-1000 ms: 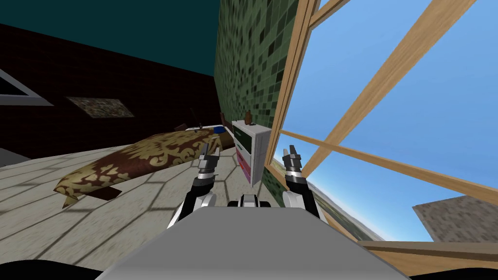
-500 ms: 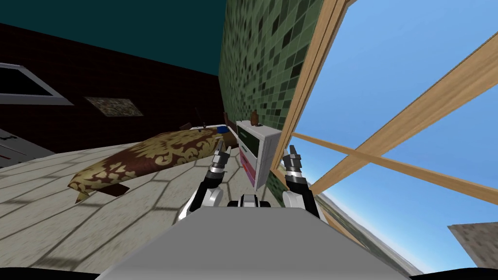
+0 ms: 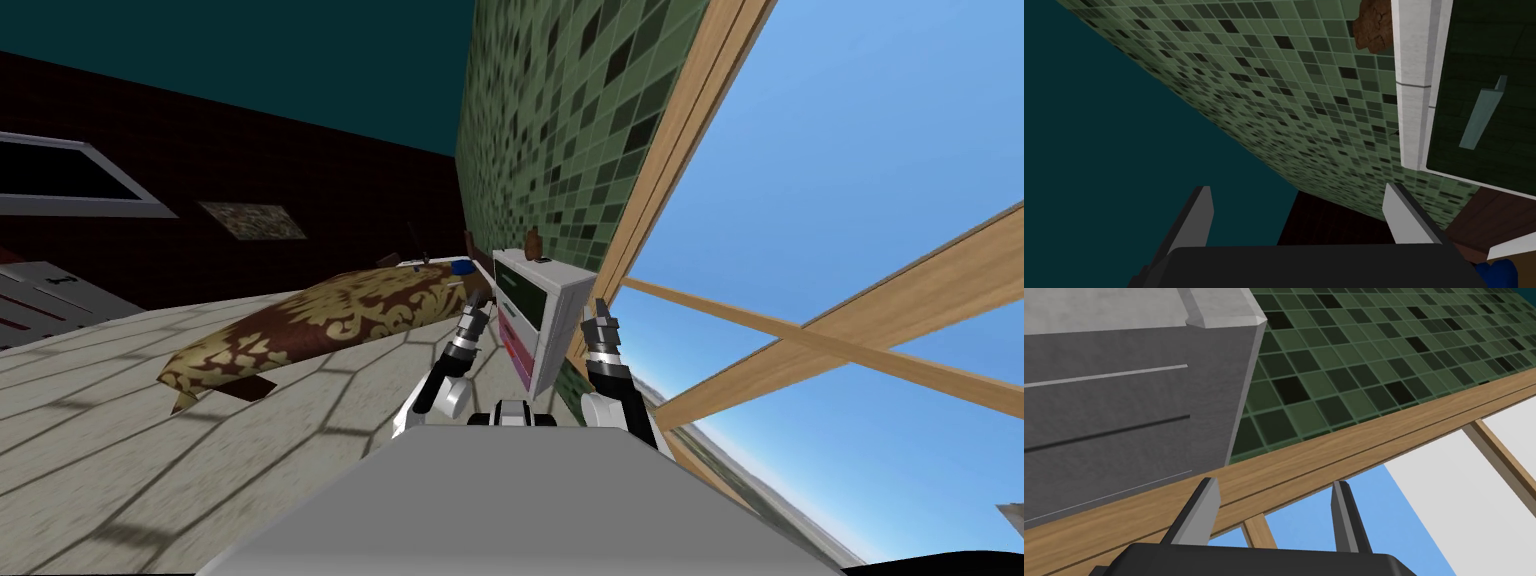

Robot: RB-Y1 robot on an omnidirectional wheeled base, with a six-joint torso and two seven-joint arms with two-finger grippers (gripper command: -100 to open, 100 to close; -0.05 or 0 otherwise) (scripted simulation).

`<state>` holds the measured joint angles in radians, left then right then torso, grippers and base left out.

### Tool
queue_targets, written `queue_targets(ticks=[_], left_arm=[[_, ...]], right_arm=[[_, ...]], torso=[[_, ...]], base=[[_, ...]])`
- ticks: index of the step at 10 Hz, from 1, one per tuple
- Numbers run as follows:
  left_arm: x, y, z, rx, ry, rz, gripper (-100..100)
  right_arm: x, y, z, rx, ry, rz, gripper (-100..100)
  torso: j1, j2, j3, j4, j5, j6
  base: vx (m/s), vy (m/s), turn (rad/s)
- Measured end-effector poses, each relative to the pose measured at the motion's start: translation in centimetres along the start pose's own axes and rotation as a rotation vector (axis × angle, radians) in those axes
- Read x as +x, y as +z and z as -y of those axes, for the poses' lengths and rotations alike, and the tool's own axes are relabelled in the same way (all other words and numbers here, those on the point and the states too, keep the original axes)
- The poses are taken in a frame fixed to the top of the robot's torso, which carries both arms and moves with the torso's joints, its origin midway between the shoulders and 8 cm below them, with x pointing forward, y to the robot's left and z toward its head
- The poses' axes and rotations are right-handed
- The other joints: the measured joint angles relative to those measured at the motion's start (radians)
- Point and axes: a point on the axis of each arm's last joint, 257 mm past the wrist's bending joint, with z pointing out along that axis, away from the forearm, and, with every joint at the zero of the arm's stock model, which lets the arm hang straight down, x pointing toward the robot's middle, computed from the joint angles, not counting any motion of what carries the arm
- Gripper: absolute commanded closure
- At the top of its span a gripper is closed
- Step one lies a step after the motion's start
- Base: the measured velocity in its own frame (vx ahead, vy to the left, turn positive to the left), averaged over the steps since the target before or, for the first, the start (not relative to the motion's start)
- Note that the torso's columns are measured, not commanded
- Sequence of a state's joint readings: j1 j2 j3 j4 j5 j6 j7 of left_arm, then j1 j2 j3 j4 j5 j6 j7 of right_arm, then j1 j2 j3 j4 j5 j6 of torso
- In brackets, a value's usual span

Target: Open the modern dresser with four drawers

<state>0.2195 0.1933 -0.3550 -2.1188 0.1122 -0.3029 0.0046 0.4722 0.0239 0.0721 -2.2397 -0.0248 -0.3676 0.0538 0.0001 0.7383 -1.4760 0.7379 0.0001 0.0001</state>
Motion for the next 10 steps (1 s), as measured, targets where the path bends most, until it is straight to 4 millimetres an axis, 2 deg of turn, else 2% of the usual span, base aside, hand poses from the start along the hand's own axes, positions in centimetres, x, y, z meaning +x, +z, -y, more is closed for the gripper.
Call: queue_targets(ticks=[2,4,5,6,8,10], left_arm=[[2.7,1.0,-0.9,-0.026,-0.022,-0.055,-100],[5.3,2.1,-2.9,-0.071,-0.042,-0.121,-100],[6.6,2.6,-3.1,-0.083,-0.051,-0.157,-100],[8.2,3.2,-3.2,-0.097,-0.06,-0.193,-100],[11.5,4.0,-4.9,-0.136,-0.068,-0.265,-100],[15.0,4.2,-5.6,-0.173,-0.075,-0.336,-100]], right_arm=[[0.0,0.0,0.0,0.0,0.0,0.0,0],[0.0,0.0,0.0,0.0,0.0,0.0,0],[-0.1,-0.1,0.1,0.004,-0.002,0.001,0],[-0.4,-0.4,0.5,0.016,-0.008,0.005,0],[-1.1,-1.0,1.3,0.041,-0.023,0.016,0],[-2.0,-1.7,2.1,0.067,-0.04,0.03,0]], torso=[[-0.001,0.0,0.0,0.0,0.0,0.0],[0.001,-0.002,-0.001,0.0,0.0,0.0],[0.002,-0.004,-0.003,0.0,0.001,-0.003],[0.006,-0.01,-0.008,0.0,0.004,-0.009],[0.017,-0.022,-0.017,-0.002,0.009,-0.016],[0.024,-0.026,-0.02,-0.003,0.012,-0.02]], base=[[0.1,0.072,0.101],[0.128,0.099,0.072],[0.115,0.085,-0.005],[0.102,0.069,0.068],[0.092,0.076,0.064],[0.04,0.053,0.012]])
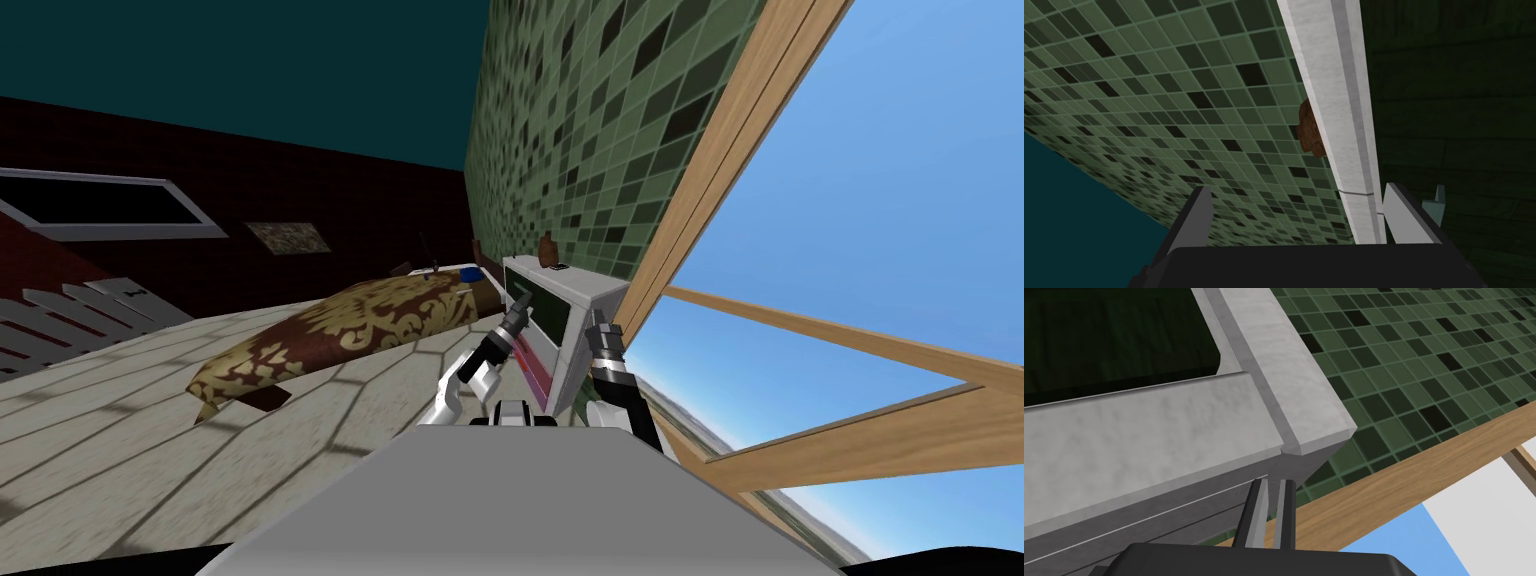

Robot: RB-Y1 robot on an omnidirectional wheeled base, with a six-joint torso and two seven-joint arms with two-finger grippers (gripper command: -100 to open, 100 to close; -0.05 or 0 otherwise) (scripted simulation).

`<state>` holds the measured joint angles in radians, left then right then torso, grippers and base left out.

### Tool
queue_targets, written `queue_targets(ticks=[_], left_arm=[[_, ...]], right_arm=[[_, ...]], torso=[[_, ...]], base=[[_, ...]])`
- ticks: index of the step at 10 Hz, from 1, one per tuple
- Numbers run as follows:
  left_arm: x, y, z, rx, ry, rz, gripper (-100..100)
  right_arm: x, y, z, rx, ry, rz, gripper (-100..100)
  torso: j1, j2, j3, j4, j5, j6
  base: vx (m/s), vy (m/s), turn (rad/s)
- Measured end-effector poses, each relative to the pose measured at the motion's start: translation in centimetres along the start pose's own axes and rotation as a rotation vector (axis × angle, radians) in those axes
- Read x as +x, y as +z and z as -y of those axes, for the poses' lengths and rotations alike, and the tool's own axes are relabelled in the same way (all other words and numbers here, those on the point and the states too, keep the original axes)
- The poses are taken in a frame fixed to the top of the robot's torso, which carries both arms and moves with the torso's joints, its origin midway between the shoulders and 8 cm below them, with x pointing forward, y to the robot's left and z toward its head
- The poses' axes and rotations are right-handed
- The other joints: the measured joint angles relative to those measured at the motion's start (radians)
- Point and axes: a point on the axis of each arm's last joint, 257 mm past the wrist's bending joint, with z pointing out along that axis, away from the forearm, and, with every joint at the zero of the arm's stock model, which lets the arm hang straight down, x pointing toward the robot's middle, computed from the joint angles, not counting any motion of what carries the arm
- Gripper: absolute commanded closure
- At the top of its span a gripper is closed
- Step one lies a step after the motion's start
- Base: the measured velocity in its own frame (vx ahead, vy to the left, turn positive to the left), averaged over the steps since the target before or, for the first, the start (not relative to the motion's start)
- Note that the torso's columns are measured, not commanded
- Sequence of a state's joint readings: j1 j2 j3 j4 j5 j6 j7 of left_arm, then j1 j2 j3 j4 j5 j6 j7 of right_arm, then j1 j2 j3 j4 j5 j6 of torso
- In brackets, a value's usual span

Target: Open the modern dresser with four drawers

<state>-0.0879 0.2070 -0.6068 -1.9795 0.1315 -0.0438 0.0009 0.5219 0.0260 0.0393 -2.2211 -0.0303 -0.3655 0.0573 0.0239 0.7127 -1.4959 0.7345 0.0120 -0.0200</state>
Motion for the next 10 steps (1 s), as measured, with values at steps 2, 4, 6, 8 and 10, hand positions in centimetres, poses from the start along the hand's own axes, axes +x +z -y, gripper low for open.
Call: queue_targets(ticks=[2,4,6,8,10], left_arm=[[1.6,0.5,-0.6,-0.024,0.001,-0.041,-100],[2.4,0.8,-0.9,-0.036,0.0,-0.057,-100],[3.2,1.0,-1.2,-0.045,0.002,-0.079,-100],[5.3,2.1,-1.9,-0.072,0.005,-0.127,-100],[6.3,2.4,-2.3,-0.086,0.01,-0.153,-100]], right_arm=[[-1.0,-0.4,0.2,0.009,-0.016,0.017,0],[-2.1,-0.9,0.4,0.015,-0.033,0.035,0],[-3.2,-1.4,0.5,0.023,-0.05,0.054,0],[-4.3,-2.0,0.5,0.027,-0.068,0.073,0],[-5.5,-2.5,0.2,0.026,-0.088,0.094,0]], torso=[[0.002,-0.001,0.001,-0.003,-0.002,-0.002],[0.0,-0.007,-0.003,-0.006,-0.002,-0.004],[-0.002,-0.016,-0.009,-0.007,-0.003,-0.007],[0.0,-0.024,-0.015,-0.011,-0.003,-0.009],[-0.001,-0.025,-0.015,-0.012,-0.004,-0.012]], base=[[0.055,0.052,0.042],[0.038,0.018,0.023],[0.091,0.039,0.083],[0.05,0.059,-0.011],[0.049,0.033,0.066]])
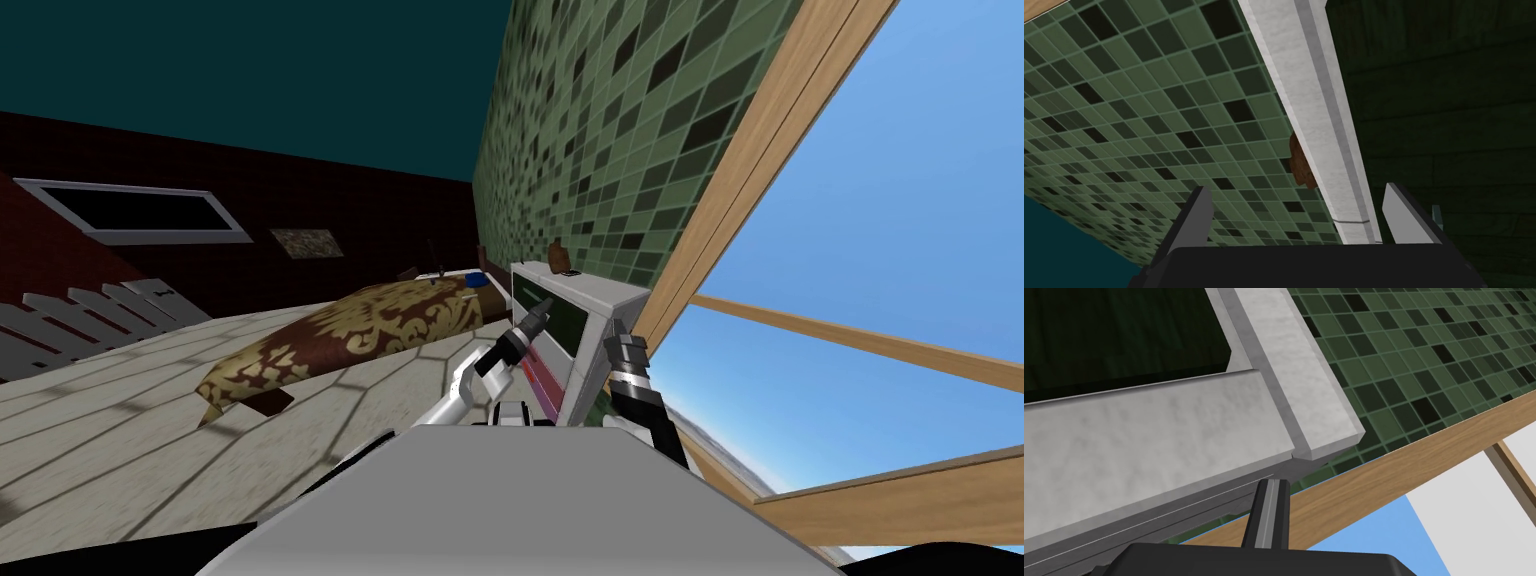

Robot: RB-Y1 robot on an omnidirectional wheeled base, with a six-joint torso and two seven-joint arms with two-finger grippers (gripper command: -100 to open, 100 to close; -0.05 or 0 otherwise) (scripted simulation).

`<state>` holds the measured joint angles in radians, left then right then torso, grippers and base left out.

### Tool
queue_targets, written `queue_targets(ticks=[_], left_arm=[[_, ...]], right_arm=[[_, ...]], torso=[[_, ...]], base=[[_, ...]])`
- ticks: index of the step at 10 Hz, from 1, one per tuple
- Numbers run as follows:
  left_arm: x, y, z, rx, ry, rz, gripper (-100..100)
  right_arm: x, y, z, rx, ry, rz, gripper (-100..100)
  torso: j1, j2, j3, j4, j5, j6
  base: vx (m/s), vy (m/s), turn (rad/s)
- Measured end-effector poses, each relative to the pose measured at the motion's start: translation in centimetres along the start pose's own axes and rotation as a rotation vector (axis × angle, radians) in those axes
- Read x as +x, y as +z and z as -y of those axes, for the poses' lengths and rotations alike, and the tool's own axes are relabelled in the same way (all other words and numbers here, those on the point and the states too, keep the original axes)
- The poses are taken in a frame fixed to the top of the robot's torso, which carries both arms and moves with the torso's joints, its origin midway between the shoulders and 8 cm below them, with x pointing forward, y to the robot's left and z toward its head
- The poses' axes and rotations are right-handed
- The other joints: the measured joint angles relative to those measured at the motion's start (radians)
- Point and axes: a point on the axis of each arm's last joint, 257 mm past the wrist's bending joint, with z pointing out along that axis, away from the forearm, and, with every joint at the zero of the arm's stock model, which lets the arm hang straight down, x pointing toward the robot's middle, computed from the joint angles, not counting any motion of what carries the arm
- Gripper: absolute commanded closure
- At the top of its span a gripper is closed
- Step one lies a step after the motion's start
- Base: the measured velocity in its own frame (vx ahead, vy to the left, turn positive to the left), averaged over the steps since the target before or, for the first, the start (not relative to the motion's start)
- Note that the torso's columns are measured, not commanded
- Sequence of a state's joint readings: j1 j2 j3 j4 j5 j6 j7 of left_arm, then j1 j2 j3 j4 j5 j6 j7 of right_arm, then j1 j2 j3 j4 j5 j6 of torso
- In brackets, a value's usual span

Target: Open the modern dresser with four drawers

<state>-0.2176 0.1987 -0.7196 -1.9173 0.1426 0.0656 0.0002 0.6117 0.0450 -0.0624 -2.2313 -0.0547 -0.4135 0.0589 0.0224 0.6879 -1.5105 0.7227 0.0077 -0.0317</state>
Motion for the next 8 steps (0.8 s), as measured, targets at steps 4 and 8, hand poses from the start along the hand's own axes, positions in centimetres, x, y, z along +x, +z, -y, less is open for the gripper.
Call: queue_targets(ticks=[4,8], left_arm=[[3.3,1.2,-1.0,-0.044,0.017,-0.076,-100],[5.5,2.1,-1.9,-0.082,0.036,-0.132,-100]], right_arm=[[-2.5,-1.1,-0.2,0.002,-0.044,0.037,0],[-5.0,-2.3,-0.7,0.0,-0.094,0.068,0]], torso=[[-0.003,-0.009,-0.006,-0.003,-0.001,-0.003],[-0.006,-0.014,-0.01,-0.005,-0.002,-0.006]], base=[[0.057,0.036,0.041],[0.049,0.034,0.016]])
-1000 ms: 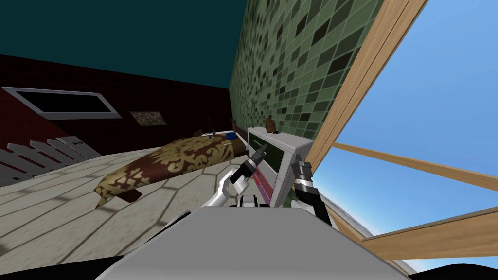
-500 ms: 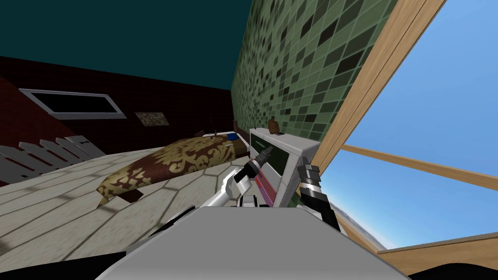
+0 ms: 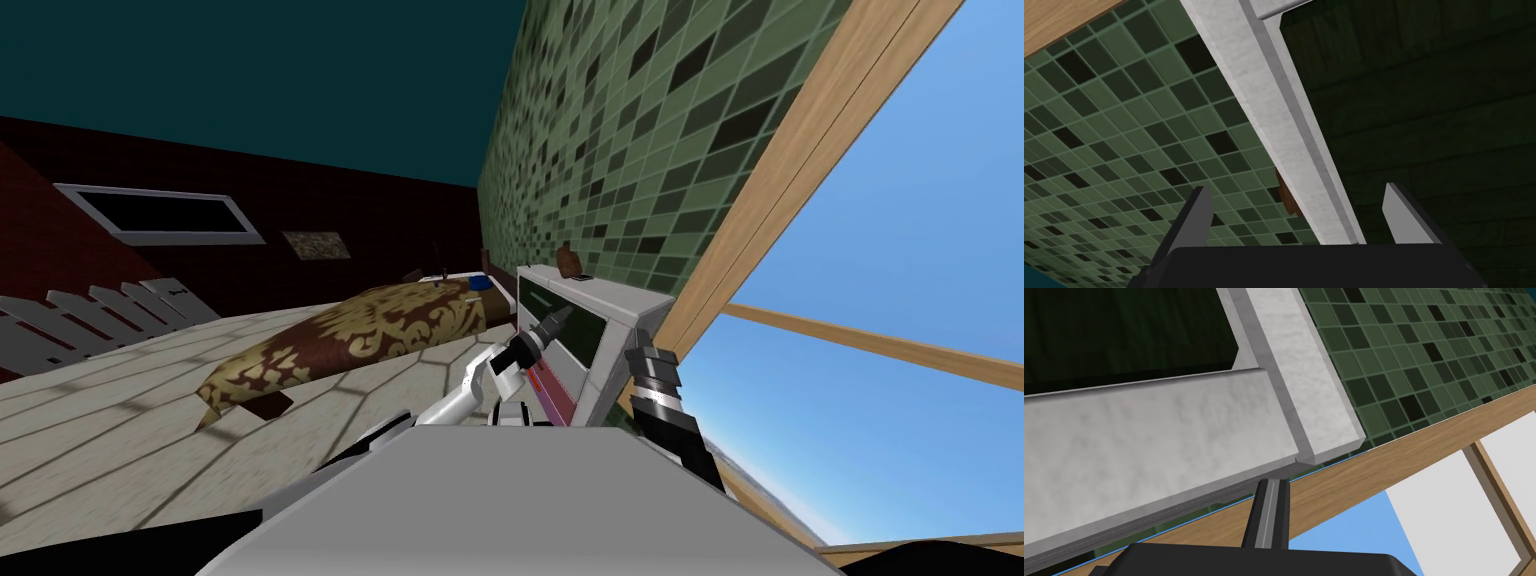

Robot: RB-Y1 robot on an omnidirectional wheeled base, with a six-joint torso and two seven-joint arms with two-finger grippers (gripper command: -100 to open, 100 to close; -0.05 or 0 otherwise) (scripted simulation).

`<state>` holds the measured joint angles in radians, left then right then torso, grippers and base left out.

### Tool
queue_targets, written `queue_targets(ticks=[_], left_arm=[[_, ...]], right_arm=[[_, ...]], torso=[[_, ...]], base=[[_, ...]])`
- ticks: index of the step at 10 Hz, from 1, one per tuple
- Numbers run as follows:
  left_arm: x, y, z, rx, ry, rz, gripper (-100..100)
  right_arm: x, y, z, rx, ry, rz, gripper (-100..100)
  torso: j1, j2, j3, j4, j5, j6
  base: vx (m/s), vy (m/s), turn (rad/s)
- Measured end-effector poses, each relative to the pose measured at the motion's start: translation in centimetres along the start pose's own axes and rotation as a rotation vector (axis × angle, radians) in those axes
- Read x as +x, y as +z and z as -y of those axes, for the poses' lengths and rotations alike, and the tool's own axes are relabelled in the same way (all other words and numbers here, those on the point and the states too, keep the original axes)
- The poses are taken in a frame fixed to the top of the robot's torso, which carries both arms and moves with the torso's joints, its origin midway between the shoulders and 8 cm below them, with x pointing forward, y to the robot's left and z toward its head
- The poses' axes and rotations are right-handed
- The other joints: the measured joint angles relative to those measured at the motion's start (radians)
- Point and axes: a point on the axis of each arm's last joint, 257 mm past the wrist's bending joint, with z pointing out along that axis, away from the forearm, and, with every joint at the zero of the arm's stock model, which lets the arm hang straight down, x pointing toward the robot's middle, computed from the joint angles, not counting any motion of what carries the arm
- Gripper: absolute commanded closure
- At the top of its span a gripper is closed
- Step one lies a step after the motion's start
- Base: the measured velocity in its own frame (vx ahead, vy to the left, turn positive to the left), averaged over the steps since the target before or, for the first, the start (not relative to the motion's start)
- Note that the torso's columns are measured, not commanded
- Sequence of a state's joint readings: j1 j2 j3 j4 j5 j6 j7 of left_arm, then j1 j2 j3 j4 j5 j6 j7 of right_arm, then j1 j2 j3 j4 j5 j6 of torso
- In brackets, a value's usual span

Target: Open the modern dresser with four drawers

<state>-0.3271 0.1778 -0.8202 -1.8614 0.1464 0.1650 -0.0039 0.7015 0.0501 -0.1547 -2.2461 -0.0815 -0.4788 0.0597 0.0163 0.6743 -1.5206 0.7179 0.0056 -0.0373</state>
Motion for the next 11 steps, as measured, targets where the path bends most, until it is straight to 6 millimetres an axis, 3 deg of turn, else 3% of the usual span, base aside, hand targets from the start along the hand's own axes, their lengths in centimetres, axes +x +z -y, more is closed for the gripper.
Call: queue_targets(ticks=[2,7,11], left_arm=[[0.1,0.0,0.0,-0.001,0.001,-0.001,-100],[4.0,1.8,-1.1,-0.06,0.044,-0.095,-100],[4.5,1.9,-1.5,-0.076,0.054,-0.113,-100]], right_arm=[[-1.1,-0.5,-0.1,0.002,-0.022,0.012,0],[-4.0,-1.8,-0.8,-0.005,-0.084,0.046,0],[-6.2,-3.0,-1.2,-0.002,-0.133,0.068,0]], torso=[[-0.007,0.003,0.002,0.001,-0.002,0.003],[-0.002,-0.008,-0.004,-0.003,-0.002,-0.003],[-0.01,-0.001,0.0,-0.001,-0.004,0.001]], base=[[0.022,0.015,0.069],[0.075,0.044,0.018],[0.003,0.01,0.02]])
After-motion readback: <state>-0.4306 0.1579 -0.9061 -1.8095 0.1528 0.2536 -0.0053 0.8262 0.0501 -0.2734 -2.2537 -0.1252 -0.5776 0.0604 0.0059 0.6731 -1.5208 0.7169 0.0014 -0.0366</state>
